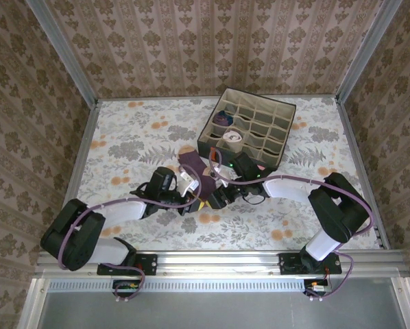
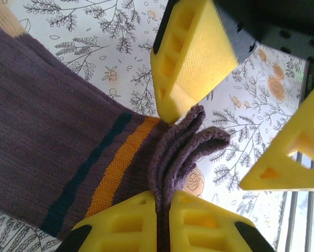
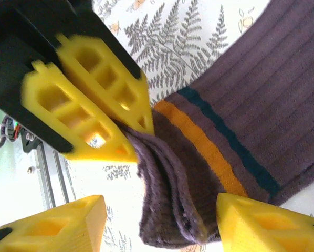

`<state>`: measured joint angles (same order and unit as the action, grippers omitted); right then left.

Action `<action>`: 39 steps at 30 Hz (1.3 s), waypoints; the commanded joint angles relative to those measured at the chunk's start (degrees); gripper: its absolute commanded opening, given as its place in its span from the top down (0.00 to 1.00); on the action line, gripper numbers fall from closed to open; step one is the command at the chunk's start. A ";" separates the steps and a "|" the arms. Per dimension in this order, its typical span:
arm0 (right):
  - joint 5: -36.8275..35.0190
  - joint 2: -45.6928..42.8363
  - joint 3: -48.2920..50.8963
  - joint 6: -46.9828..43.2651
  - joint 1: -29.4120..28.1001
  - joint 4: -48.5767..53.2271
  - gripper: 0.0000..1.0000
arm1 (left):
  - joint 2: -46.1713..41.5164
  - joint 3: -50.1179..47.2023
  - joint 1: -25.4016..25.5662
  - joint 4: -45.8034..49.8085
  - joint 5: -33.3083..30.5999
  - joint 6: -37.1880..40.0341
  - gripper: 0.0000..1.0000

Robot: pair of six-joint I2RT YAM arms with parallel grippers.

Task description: Roll the socks

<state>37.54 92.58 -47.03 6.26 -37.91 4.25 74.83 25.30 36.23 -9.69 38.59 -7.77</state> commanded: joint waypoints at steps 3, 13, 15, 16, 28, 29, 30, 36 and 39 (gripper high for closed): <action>-0.28 -2.48 1.76 0.59 -0.01 -1.24 0.42 | -4.42 1.51 -0.46 4.58 0.35 -1.19 1.00; 2.89 -3.98 1.59 2.43 -0.05 -2.98 0.53 | -8.82 -1.25 -0.55 3.60 -1.39 -4.50 1.00; 2.86 -3.77 1.50 2.43 0.02 -2.53 0.57 | -8.44 -1.61 -0.71 2.83 -1.41 -4.86 1.00; 2.78 -3.51 1.29 2.57 -0.03 -2.20 0.59 | -8.14 -1.73 -0.93 2.57 -1.41 -5.06 1.00; -1.09 6.56 -7.27 4.94 -0.04 5.33 0.79 | 1.78 -5.04 -7.07 -7.58 0.14 -7.04 1.00; -1.73 7.14 -7.75 5.03 -0.05 5.60 0.78 | 2.99 -5.00 -7.35 -8.47 0.26 -6.91 1.00; -2.38 7.76 -8.30 5.13 -0.02 5.84 0.76 | 4.31 -4.96 -7.55 -9.43 0.20 -6.67 1.00; -5.48 9.38 -9.77 5.63 -0.05 7.06 0.62 | 10.08 -4.21 -7.58 -13.21 -0.38 -5.07 1.00; -7.03 8.07 -9.23 5.98 -0.21 7.19 0.60 | 11.05 -3.94 -7.34 -14.01 -0.18 -4.16 1.00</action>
<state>33.23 101.16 -55.31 11.44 -37.91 9.45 84.84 21.08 28.82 -22.02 37.91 -13.72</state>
